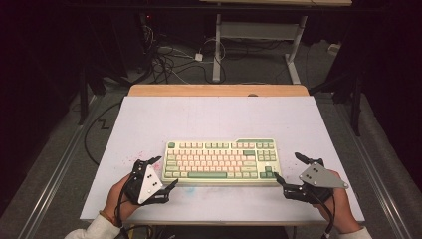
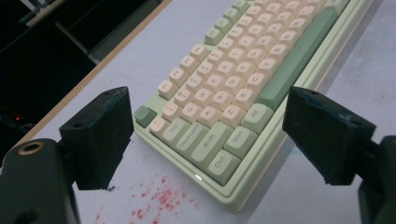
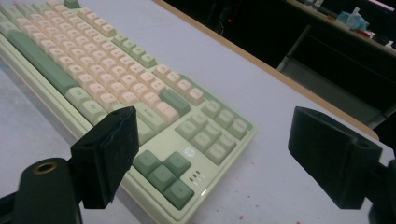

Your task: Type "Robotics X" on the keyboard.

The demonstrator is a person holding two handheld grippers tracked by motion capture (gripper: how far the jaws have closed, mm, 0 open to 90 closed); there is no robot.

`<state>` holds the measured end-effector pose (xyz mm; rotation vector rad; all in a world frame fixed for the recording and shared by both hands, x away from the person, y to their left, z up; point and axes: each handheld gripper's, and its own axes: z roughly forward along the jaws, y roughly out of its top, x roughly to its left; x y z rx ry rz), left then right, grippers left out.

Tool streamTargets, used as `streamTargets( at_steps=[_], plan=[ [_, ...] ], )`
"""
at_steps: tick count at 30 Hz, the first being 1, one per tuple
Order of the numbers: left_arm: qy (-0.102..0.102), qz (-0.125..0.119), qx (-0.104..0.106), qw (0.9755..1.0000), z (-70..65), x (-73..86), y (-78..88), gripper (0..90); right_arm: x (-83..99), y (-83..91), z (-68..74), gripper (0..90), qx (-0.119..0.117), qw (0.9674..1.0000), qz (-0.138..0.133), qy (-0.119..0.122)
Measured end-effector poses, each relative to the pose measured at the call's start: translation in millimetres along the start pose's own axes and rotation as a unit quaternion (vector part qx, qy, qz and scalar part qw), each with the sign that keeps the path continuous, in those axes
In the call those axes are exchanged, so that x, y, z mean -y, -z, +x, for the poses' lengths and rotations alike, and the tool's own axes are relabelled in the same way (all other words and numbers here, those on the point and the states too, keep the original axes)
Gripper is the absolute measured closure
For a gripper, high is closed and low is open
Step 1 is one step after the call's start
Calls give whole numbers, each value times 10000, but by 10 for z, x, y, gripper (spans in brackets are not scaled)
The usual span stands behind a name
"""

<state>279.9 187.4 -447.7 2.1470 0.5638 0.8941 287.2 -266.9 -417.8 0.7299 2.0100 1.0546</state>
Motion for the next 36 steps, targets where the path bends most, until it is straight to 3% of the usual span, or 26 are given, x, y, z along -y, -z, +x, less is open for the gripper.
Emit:
streamTargets(
  at_steps=[3, 11, 22, 25, 30, 36],
  plan=[
    [21, 36, -1, 10000, 19, 32, -5, 159, 51, 47, -39, 171, -22, 10000, -47, -32],
    [27, 123, 63, 9999, 19, 125, -11, 158, 213, 149, -131, 171, 207, 9997, 69, -105],
    [218, 366, 125, 9990, 30, 374, 36, 158, 433, 179, -174, 170, 319, 9989, 256, -225],
    [371, 393, 168, 9984, 52, 438, 60, 159, 491, 171, -164, 170, 279, 9987, 293, -318],
    [440, 375, 126, 9982, 51, 468, 70, 159, 496, 124, -141, 170, 181, 9991, 332, -207],
    [472, 375, 122, 9981, 45, 484, 70, 159, 456, 123, -123, 169, 248, 9992, 298, -116]
  ],
)
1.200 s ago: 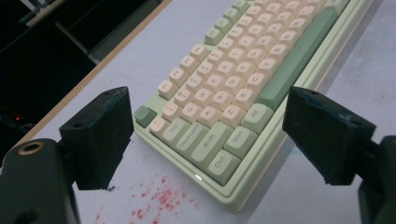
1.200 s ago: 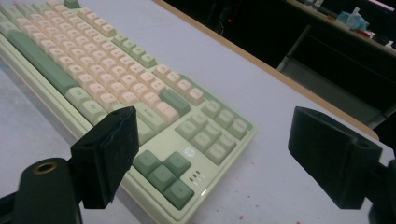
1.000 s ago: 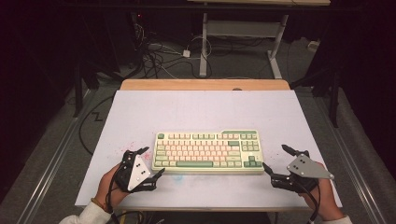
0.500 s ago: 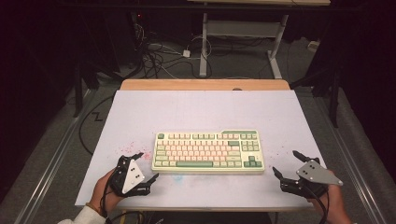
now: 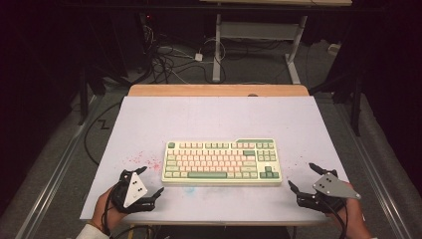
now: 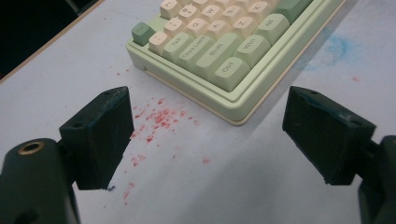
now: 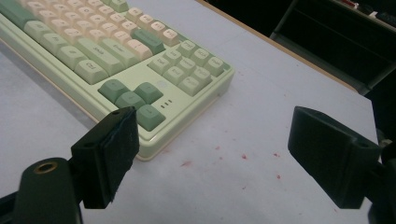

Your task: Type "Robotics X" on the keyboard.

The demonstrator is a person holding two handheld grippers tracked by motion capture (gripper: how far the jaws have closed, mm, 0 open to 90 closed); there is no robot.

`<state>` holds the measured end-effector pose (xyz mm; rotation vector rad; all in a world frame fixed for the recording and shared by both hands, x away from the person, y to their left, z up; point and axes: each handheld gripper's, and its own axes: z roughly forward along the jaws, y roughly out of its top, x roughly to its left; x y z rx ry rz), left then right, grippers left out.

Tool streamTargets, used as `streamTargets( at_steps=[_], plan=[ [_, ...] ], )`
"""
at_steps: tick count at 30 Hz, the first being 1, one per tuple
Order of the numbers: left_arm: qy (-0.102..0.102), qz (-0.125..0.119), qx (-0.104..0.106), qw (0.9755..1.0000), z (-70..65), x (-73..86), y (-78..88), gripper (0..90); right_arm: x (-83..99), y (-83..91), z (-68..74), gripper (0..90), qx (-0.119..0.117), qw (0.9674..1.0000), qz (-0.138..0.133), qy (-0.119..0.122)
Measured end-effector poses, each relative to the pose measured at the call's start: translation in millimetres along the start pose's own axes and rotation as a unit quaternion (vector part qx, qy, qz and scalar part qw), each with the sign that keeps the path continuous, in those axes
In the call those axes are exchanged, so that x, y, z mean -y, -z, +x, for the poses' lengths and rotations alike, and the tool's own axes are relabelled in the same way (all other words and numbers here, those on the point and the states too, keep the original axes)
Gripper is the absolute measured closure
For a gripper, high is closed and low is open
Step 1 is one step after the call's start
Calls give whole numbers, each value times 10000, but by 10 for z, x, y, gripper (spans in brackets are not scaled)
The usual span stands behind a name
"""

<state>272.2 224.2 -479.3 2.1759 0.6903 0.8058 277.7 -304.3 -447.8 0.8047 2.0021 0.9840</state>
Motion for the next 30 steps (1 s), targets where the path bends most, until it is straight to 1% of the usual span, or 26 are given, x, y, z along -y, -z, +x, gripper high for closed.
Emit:
streamTargets(
  at_steps=[5, 9, 11, 15, 16, 17, 21, 30],
  plan=[
    [-38, -13, -4, 10000, -9, -2, 15, 158, -23, 11, 26, 169, 69, 9999, -5, 93],
    [-41, -23, 2, 10000, -5, -5, 12, 159, -20, 2, 15, 169, 73, 9999, 10, 102],
    [-43, -19, 11, 10000, -9, -7, 4, 159, -15, 1, 12, 169, 68, 10000, 17, 63],
    [-63, -7, 21, 10000, -22, -15, -11, 159, -11, -2, 7, 169, 71, 9999, 35, 97],
    [-66, -7, 24, 10000, -24, -17, -13, 159, -15, -5, 4, 169, 92, 9998, 45, 143],
    [-70, -3, 31, 10000, -25, -19, -14, 159, -18, -6, 4, 169, 112, 9998, 59, 140],
    [-105, 29, 34, 9999, -29, -24, -24, 159, -4, -17, 4, 171, 80, 9998, 91, 128],
    [-101, -1, 11, 9999, -32, -35, -25, 159, -7, -14, 28, 174, 63, 9998, 112, 175]
  ],
)
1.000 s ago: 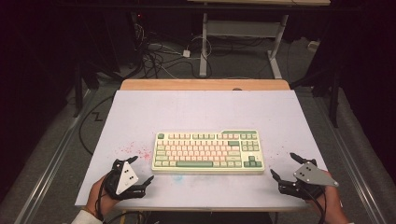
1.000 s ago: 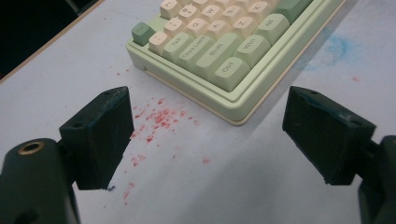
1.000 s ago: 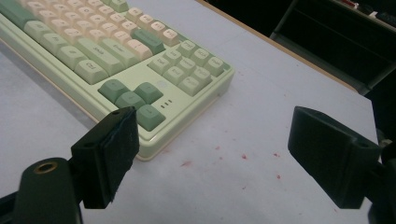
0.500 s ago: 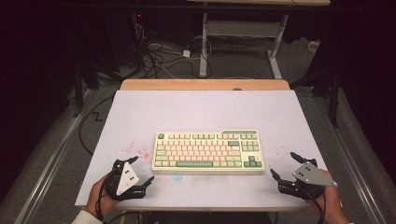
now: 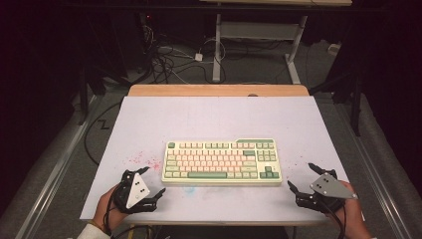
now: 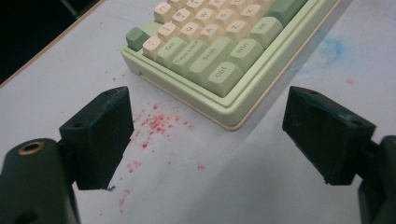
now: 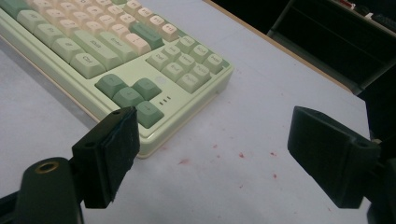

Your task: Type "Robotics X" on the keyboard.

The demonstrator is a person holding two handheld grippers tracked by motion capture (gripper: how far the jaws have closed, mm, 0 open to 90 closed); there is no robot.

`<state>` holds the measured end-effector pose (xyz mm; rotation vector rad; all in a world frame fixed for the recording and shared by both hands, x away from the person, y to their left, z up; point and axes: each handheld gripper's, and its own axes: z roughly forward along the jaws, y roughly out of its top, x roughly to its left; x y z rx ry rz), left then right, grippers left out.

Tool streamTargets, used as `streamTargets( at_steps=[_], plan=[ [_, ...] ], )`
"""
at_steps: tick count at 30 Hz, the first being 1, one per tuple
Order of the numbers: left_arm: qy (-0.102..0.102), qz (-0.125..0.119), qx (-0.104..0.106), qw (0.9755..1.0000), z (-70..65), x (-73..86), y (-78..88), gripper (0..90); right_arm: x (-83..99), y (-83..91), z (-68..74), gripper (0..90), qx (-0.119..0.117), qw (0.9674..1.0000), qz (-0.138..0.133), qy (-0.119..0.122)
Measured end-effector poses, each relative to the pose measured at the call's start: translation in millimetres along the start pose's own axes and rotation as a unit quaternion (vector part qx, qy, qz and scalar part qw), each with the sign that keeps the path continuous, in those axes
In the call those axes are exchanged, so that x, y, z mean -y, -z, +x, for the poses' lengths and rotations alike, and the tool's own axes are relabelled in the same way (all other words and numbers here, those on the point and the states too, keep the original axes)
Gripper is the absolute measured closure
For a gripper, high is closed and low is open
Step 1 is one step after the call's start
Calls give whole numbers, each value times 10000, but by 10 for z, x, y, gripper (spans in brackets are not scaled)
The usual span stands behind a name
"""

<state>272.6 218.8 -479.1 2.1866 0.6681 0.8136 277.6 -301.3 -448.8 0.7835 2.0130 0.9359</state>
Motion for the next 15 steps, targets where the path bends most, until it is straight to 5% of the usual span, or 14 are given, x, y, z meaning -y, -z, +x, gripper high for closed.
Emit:
streamTargets(
  at_steps=[15],
  plan=[
    [-40, 18, -33, 10000, 9, -32, -45, 159, 30, -28, 14, 175, -46, 10000, 72, 25]
  ],
)
